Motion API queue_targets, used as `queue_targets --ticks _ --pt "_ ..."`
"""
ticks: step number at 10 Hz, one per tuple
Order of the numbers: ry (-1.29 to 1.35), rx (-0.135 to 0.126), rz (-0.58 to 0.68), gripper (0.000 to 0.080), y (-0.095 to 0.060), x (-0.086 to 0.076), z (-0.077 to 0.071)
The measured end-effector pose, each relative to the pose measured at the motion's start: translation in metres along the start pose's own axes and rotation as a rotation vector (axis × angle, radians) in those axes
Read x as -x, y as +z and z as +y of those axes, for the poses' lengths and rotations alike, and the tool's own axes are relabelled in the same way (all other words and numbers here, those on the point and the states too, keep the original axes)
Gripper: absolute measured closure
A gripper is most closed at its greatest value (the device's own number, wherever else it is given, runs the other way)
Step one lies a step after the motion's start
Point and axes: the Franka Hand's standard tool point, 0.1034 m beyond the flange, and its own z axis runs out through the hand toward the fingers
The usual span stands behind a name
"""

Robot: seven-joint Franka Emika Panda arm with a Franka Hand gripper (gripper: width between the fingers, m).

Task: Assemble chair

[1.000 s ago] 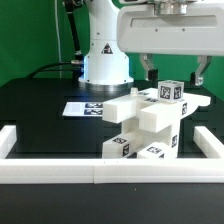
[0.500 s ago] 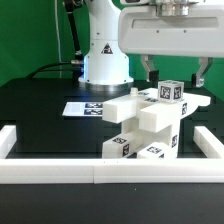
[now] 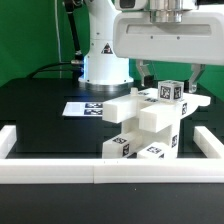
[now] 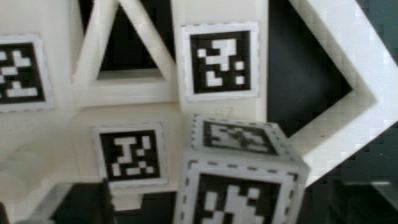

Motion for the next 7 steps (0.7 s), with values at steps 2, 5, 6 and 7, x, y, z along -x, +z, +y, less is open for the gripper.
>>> queue_targets --ticks 2,5,6,7 --pt "0.000 0.000 0.000 0.0425 0.0000 0.0000 0.0000" --pt "0.015 0.000 0.000 0.0515 -0.0001 -0.0001 -0.0001" --pt "0.021 -0.001 0.000 0.0515 -0.0001 0.0000 -0.0001" --pt "0.114 -0.002 -0.001 0.0515 0.0000 0.0005 -0.0006"
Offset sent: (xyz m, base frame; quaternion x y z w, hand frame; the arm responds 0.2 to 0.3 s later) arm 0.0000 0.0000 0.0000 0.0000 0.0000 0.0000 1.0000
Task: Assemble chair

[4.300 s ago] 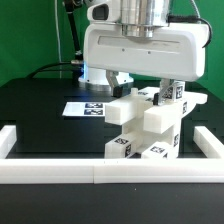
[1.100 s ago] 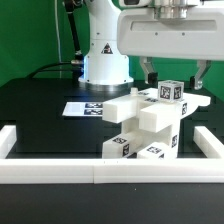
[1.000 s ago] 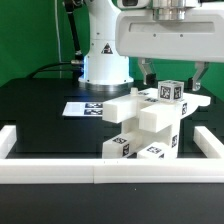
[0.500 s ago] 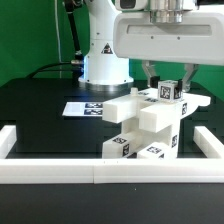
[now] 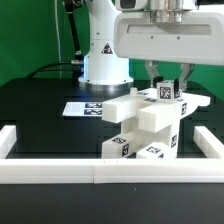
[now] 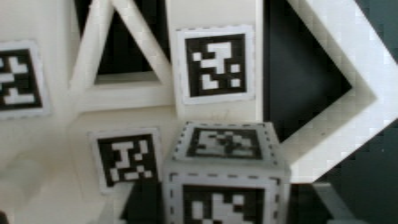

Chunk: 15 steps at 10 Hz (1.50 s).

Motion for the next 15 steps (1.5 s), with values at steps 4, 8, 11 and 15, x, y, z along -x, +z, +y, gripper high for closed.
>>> queue_targets --ticks 4,8,11,15 --pt "0.232 0.000 -0.001 0.0515 0.0002 0.0010 -0.0006" --pt "0.455 -0.005 -0.008 0.0515 0.0006 0.0032 -0.0023" --pt "0.607 -0.006 -0.013 0.0515 0.0007 0.0048 -0.0035" --pt "0.650 -0.009 -0.019 0.0513 0.0010 0.0070 -0.0052"
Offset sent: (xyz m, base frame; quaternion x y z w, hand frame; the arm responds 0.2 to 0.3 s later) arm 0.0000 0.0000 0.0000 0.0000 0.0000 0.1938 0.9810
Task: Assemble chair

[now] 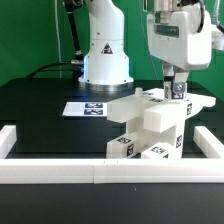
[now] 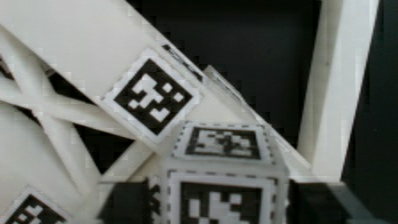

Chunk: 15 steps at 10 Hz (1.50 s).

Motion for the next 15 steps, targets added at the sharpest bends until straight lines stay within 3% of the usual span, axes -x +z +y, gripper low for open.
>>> queue_targets --ticks 1,2,3,8,15 --pt "-0.068 0.000 0.000 0.0287 0.000 0.002 0.000" --pt "-0.114 0.000 0.001 0.0287 0.000 0.005 0.000" --pt "-0.226 -0.006 0.002 0.0178 0.000 0.008 -0.001" --pt "-0.733 -0.039 0.023 0.0150 0.002 0.017 -0.003" --pt "-1.253 -0.029 0.035 0.0150 0.003 0.011 -0.003"
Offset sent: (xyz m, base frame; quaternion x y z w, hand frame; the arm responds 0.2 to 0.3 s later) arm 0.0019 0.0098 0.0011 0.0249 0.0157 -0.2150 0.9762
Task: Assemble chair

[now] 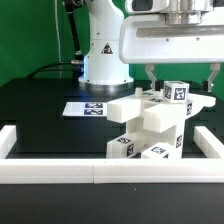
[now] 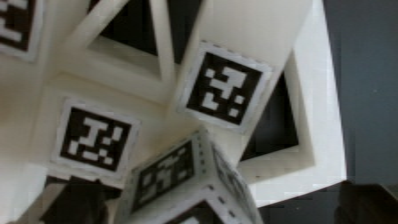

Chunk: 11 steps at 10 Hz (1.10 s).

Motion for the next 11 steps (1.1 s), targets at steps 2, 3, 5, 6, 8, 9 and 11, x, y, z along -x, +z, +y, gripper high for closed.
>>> queue_targets --ticks 2,3,5,6,8,9,11 --pt "-0.140 0.009 0.000 0.0150 0.0000 -0.0003 0.0014" --pt "-0.196 0.010 0.000 0.0150 0.0000 -0.0008 0.0030" --pt "-0.318 0.019 -0.001 0.0150 -0.0002 -0.0023 0.0072" --pt "-0.317 0.019 -0.001 0.0150 -0.0002 -0.0025 0.0077" --pt "-0.300 0.019 -0.001 0.0476 -0.0002 -0.0025 0.0077" --pt "-0.272 0.019 0.000 0.0476 -0.0002 -0.0026 0.0077" --pt "-0.266 0.019 0.000 0.0512 -0.0002 -0.0026 0.0079"
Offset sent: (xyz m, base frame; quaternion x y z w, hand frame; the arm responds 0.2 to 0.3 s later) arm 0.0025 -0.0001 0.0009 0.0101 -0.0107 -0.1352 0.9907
